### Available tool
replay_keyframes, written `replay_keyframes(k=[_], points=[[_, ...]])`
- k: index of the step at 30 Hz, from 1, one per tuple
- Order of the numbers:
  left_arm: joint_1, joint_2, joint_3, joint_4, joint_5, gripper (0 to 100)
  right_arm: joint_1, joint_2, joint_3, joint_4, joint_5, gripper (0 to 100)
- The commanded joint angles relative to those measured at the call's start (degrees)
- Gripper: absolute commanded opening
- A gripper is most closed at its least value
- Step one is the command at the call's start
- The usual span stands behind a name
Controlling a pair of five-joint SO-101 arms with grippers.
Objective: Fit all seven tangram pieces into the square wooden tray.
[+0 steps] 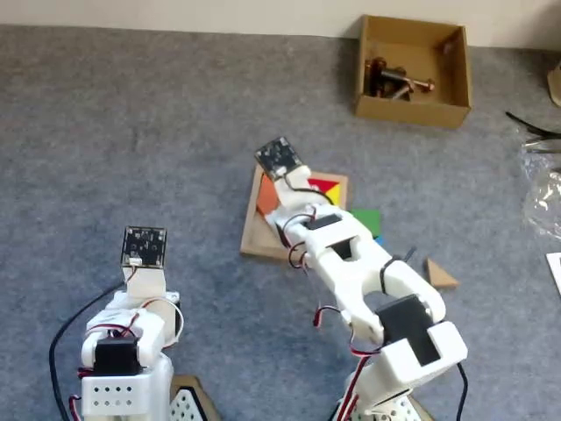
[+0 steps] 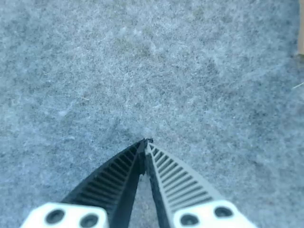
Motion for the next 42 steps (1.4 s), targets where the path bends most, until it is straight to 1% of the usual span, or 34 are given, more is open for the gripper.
replay_keyframes(k=[1,15,23,26,33,42], points=[[-0.5,-0.3,1.3,0.4,-0.2,1,-0.7,-0.9,-3.1,-2.7,0.4,0.5],[-0.5,-0.3,1.3,0.4,-0.2,1,-0.5,-1.0,-3.1,-2.7,0.4,0.5],[-0.5,-0.3,1.3,0.4,-0.2,1,3.0,-1.5,-3.1,-2.4,0.4,0.6],[-0.5,-0.3,1.3,0.4,-0.2,1,2.9,-2.0,-3.1,-2.3,0.4,0.6],[-0.5,-0.3,1.3,0.4,-0.2,1,1.3,-12.8,3.1,-0.3,0.3,0.6],[-0.5,-0.3,1.3,0.4,-0.2,1,1.5,-26.9,12.6,-0.3,0.0,0.6]])
